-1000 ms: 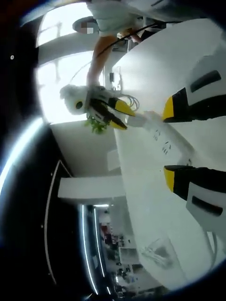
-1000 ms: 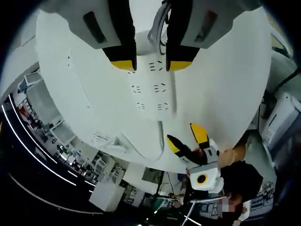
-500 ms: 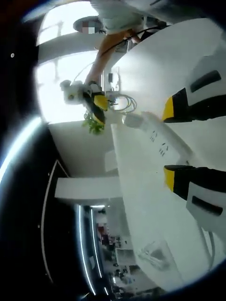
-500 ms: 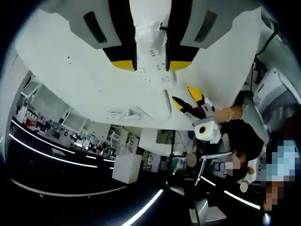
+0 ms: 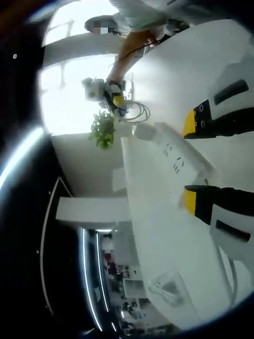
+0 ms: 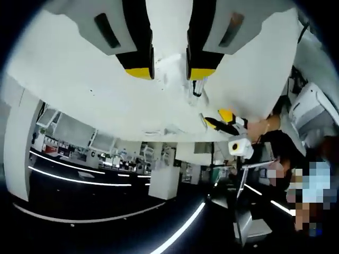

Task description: Straighten the power strip on the desk, plug the charger into it

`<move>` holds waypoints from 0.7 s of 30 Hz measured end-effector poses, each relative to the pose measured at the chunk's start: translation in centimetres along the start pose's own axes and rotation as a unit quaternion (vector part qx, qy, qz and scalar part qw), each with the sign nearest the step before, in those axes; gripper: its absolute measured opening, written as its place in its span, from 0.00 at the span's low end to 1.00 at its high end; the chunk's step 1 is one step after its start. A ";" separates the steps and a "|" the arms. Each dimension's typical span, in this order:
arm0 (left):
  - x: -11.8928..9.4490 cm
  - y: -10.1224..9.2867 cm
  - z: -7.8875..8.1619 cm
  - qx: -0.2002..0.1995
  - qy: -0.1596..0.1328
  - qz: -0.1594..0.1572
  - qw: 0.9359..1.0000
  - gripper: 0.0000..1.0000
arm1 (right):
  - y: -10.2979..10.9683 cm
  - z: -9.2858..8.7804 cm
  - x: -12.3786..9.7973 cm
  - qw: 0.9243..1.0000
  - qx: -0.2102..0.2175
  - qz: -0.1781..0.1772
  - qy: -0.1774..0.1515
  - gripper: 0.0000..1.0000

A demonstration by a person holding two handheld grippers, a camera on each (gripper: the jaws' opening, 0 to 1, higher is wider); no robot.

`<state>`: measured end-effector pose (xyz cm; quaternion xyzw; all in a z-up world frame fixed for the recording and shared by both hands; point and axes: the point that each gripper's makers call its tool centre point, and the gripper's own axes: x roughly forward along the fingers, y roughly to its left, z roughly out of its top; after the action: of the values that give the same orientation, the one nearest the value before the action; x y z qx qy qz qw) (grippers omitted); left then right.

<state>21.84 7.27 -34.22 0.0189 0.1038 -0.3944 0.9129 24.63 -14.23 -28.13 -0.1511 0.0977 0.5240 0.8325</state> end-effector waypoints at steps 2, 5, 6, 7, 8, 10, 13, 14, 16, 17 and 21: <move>0.0 0.1 -0.1 -0.001 0.002 0.001 1.000 0.36 | 0.0 -1.1 0.3 1.000 0.013 -0.002 -0.002 0.22; 0.0 0.4 -0.3 -0.003 0.007 0.004 1.000 0.36 | 0.1 -2.6 1.1 1.000 0.027 0.000 0.003 0.22; 0.0 0.5 -0.4 -0.003 0.009 0.005 1.000 0.36 | 0.1 -3.1 1.4 1.000 0.031 -0.002 0.004 0.22; 0.0 0.6 -0.5 -0.003 0.011 0.006 1.000 0.36 | 0.2 -3.8 1.7 0.999 0.032 -0.003 0.011 0.22; 0.1 0.7 -0.6 -0.004 0.013 0.008 1.000 0.36 | 0.3 -4.3 2.0 0.999 0.031 -0.005 0.016 0.22; 0.1 0.9 -0.8 -0.005 0.017 0.011 1.000 0.35 | 0.4 -4.9 2.3 0.999 0.031 -0.005 0.019 0.22; 0.3 1.2 -1.1 -0.010 0.024 0.015 1.000 0.34 | 0.4 -5.2 2.7 0.999 0.041 -0.001 0.013 0.21; 0.3 1.3 -1.2 -0.013 0.027 0.016 0.999 0.34 | 0.5 -5.2 2.8 0.999 0.042 -0.001 0.012 0.21; 0.3 1.5 -1.3 -0.015 0.029 0.018 0.999 0.34 | 0.6 -5.4 3.1 0.999 0.041 0.000 0.013 0.21; 0.3 1.5 -1.3 -0.016 0.029 0.019 0.999 0.34 | 0.6 -5.6 3.3 0.999 0.040 0.000 0.014 0.21; 0.4 1.9 -1.5 -0.016 0.035 0.023 0.999 0.31 | 0.9 -5.6 3.9 0.999 0.040 -0.001 0.012 0.21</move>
<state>23.22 8.41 -35.87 0.0203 0.1413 -0.3706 0.9178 25.52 -12.55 -34.71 -0.1244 0.1281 0.5168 0.8373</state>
